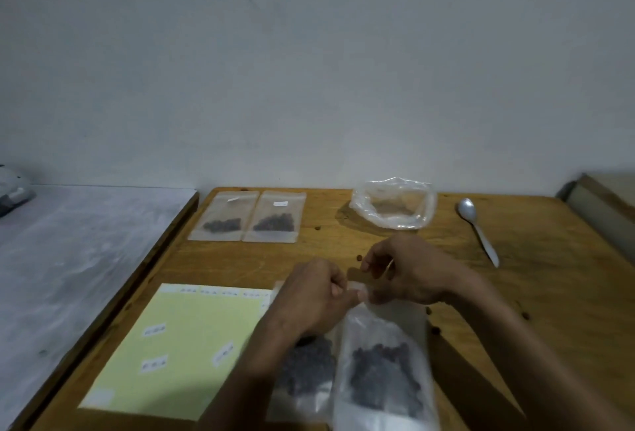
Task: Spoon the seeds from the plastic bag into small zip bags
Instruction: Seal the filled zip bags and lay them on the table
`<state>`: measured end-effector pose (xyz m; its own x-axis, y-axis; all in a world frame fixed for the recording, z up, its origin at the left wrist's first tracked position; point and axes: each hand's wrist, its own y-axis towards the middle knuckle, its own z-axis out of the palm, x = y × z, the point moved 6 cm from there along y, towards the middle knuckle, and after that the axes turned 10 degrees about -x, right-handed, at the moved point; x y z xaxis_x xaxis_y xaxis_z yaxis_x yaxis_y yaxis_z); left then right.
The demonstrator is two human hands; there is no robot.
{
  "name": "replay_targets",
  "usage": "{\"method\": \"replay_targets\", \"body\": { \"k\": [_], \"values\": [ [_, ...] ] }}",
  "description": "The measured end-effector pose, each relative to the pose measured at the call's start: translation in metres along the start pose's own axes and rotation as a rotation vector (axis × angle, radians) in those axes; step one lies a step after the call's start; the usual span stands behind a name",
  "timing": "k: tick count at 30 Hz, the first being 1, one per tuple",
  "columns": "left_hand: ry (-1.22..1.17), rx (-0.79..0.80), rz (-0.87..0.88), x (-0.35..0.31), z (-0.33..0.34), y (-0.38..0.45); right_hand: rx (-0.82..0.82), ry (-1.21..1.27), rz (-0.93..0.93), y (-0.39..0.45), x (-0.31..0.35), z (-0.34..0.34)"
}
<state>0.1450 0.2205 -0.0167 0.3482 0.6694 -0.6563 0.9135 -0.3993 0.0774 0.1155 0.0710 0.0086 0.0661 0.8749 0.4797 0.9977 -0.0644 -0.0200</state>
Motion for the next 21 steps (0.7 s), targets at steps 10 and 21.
{"method": "replay_targets", "body": {
  "k": [10,21],
  "values": [
    [-0.235,-0.087,-0.167,0.003,0.007,0.001,-0.139,0.213,-0.009,-0.002,-0.009,-0.006],
    [-0.944,-0.23,-0.28,0.025,-0.058,0.006,-0.266,1.029,0.13,0.018,0.022,-0.019]
  ]
}}
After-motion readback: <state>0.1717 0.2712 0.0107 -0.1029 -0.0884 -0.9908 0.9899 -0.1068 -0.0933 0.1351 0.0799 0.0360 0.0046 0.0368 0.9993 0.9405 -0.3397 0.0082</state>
